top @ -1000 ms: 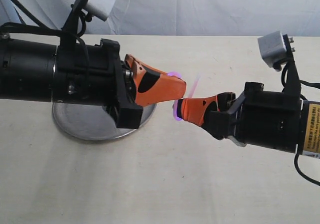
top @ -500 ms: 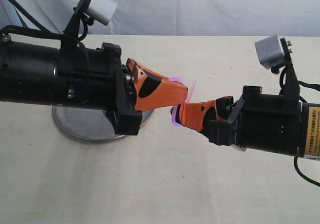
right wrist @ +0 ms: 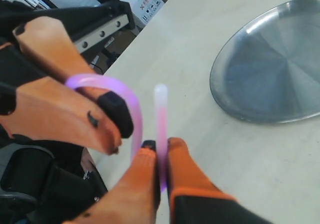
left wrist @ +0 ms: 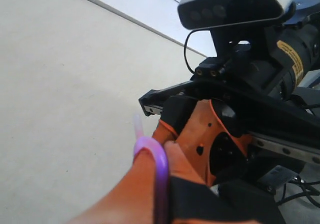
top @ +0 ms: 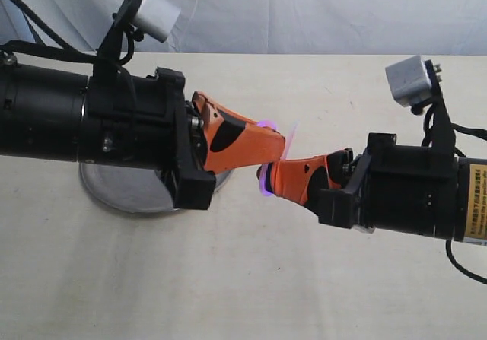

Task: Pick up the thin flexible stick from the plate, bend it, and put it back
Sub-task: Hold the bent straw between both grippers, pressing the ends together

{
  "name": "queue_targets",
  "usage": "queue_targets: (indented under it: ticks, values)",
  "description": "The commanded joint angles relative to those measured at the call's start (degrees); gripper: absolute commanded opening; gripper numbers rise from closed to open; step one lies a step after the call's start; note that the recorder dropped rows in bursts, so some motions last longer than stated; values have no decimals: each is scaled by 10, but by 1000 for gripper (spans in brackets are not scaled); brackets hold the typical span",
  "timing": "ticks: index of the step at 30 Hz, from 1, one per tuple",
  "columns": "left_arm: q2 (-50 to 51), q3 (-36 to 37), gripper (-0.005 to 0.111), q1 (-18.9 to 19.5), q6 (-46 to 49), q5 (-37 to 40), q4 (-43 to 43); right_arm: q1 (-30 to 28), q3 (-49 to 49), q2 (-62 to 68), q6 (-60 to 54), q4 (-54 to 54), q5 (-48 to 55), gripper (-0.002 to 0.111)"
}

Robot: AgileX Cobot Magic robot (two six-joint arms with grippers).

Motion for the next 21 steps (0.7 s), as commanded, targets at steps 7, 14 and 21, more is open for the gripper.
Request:
queue_targets:
  ticks: [7, 14, 21]
  values:
    - [5, -5, 0, 3, 0, -89, -19, 10, 0, -3, -25, -48, -121, -1]
    - [5, -5, 0, 3, 0, -85, -18, 10, 0, -3, -25, -52, -144, -1]
    - [10, -5, 0, 3, 0, -83, -18, 10, 0, -3, -28, -59, -151, -1]
